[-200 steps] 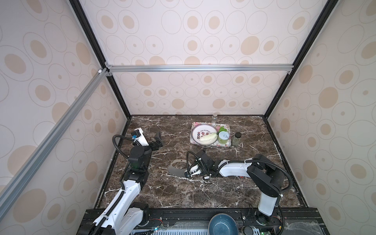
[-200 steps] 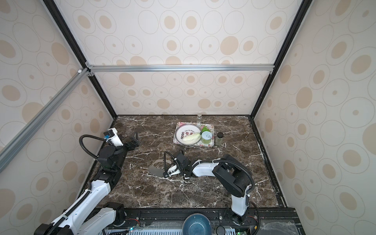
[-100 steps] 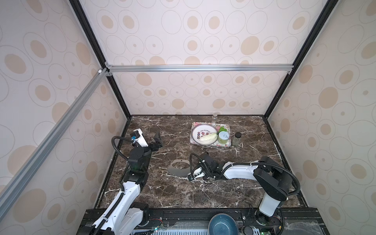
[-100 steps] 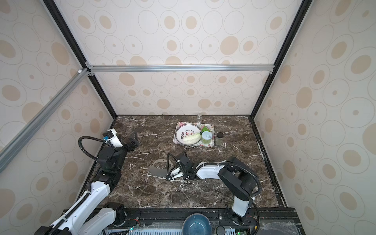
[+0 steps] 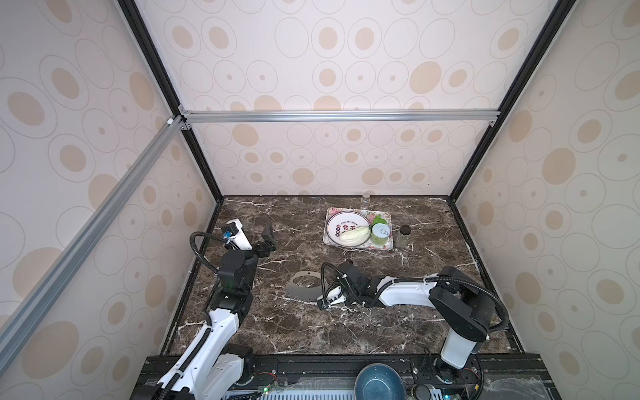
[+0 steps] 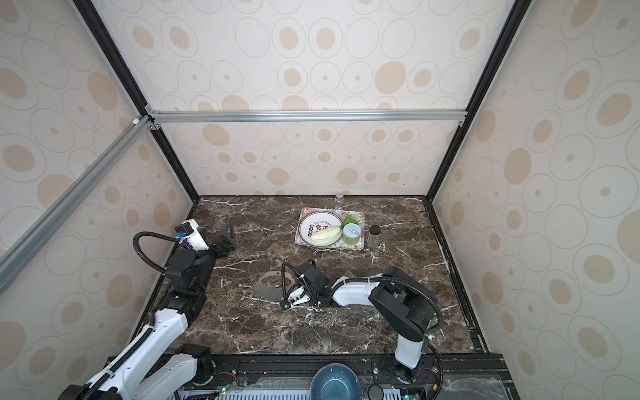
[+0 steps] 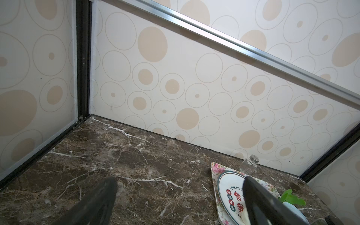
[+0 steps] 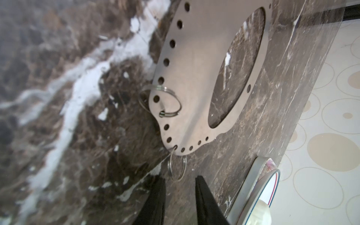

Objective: Attach keys to a key ring
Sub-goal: Pick up the keyring from the center of the table.

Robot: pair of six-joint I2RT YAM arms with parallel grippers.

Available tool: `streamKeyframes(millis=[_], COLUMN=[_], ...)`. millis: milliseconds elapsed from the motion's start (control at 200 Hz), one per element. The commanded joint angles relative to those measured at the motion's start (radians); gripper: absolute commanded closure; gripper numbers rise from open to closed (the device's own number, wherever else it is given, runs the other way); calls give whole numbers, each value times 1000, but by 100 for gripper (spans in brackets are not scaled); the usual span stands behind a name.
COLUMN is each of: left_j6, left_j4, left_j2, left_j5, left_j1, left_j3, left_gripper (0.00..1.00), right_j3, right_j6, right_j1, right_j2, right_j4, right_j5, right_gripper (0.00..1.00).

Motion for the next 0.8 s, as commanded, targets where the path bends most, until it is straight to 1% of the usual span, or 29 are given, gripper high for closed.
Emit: streamKeyframes(millis=[0,360,690,795], left_j6=[19,20,20,20], left_j4=[20,21,20,21], left_j2=[0,2,-3,-2], left_j5=[-9,-12,-12,-10], left_j1=[-4,-4,-4,-4], left_j3=[3,3,2,2], left_gripper=[0,0,1,0], right_j3=[16,24,29,34], right_j6=[-12,-23,-20,-9], right_j1=[16,28,31,32], right_j2=[41,57,56,47], right_j4=[-15,-19,-36,-43], right_j5=[-6,-1,-6,-14], right_gripper=[72,77,92,96])
